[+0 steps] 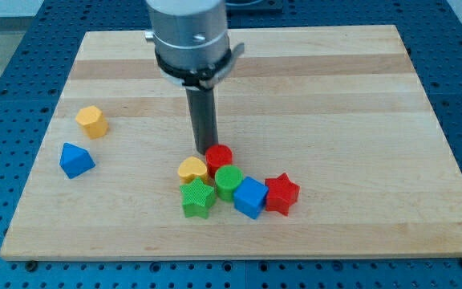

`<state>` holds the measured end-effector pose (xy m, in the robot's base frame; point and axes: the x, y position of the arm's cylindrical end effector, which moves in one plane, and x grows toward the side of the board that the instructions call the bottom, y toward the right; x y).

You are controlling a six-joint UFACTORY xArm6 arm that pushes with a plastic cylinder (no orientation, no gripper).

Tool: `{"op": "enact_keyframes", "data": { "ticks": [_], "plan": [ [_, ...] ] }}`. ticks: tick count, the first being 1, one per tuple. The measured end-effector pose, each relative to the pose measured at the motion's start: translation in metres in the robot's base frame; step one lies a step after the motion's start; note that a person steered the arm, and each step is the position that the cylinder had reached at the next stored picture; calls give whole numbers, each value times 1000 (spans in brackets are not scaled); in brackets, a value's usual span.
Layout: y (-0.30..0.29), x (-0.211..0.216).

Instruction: Move the yellow hexagon into the red circle

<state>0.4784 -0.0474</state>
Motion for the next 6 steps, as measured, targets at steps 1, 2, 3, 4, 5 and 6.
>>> {"op": "enact_keyframes", "data": {
  "ticks": [1,2,3,4,5,6],
  "plan": [
    [-23,-32],
    [-63,-65],
    [-65,-77],
    [-61,-110],
    [-112,-153],
    [-191,-155]
  ]
}}
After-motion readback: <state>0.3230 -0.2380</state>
